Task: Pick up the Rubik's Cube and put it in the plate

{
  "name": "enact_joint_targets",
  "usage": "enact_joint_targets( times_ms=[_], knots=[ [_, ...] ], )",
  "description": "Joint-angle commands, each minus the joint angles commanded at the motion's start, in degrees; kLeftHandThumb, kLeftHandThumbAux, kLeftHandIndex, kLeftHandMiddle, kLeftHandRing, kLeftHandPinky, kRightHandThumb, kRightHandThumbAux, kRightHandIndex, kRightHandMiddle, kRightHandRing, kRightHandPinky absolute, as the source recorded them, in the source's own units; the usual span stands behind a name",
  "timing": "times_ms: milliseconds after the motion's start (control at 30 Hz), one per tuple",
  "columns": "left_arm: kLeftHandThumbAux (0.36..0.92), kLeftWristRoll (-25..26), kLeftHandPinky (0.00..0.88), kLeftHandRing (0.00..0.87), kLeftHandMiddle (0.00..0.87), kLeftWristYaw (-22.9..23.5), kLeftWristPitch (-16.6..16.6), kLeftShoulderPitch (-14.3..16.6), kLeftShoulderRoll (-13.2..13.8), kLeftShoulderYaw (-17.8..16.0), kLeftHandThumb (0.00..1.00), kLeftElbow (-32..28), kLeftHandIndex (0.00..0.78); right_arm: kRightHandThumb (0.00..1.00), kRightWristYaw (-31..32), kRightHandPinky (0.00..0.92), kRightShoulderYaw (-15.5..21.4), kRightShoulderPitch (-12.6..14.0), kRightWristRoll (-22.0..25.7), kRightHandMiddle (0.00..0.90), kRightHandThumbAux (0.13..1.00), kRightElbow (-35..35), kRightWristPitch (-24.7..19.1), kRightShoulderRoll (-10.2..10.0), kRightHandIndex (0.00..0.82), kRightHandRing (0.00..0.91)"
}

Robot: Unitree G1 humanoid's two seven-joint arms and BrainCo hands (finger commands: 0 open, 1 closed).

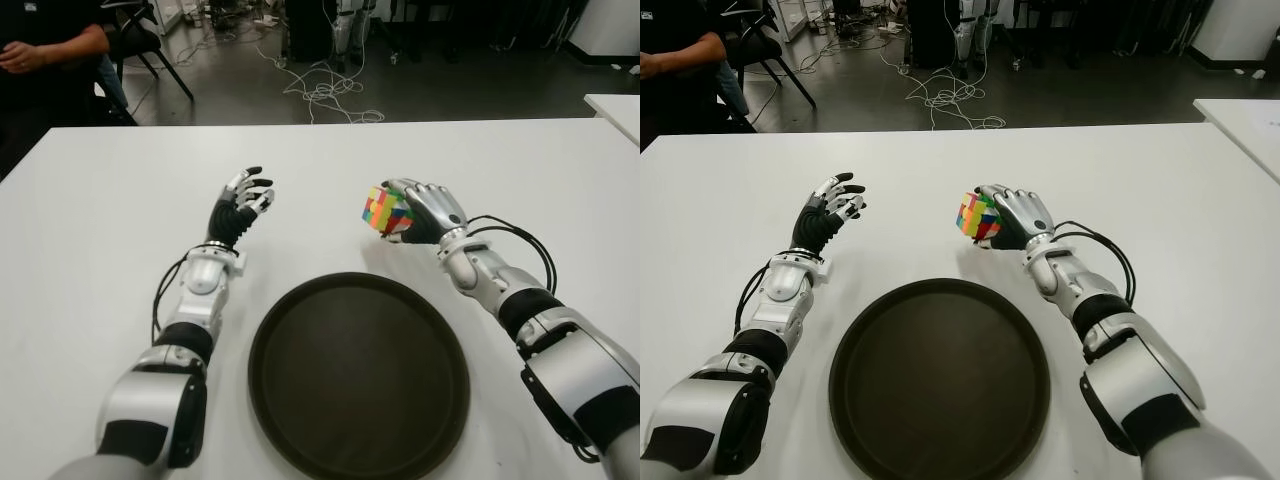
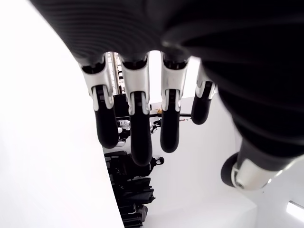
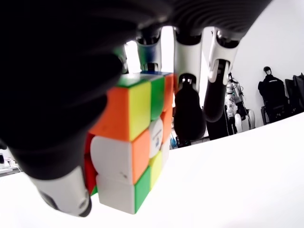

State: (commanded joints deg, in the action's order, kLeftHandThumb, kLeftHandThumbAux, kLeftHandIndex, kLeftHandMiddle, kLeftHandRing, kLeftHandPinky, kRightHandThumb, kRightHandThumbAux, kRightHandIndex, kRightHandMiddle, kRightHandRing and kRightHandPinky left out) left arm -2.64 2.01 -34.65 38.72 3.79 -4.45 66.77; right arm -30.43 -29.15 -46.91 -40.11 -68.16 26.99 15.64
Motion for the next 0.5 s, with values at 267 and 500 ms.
enact_joint_targets(
  times_ms=[267, 500],
  knots=[
    [0.617, 0.04, 0.374, 0.342, 0.287, -0.07, 0.36, 0.3, 0.26, -0.13, 0.358, 0.25, 0.186, 0.681, 5.75, 0.739, 3.91, 9.89, 1.2, 0.724, 0.735, 28.96, 0.85, 5.57, 0.43, 0.74],
    [0.62, 0.06, 0.359, 0.353, 0.293, -0.25, 0.17, 0.43, 0.36, -0.28, 0.338, 0.3, 0.185, 0.681, 12.01, 0.747, 6.5, 19.31, 5.93, 0.739, 0.735, 46.94, 6.1, 9.3, 0.43, 0.752]
  ],
)
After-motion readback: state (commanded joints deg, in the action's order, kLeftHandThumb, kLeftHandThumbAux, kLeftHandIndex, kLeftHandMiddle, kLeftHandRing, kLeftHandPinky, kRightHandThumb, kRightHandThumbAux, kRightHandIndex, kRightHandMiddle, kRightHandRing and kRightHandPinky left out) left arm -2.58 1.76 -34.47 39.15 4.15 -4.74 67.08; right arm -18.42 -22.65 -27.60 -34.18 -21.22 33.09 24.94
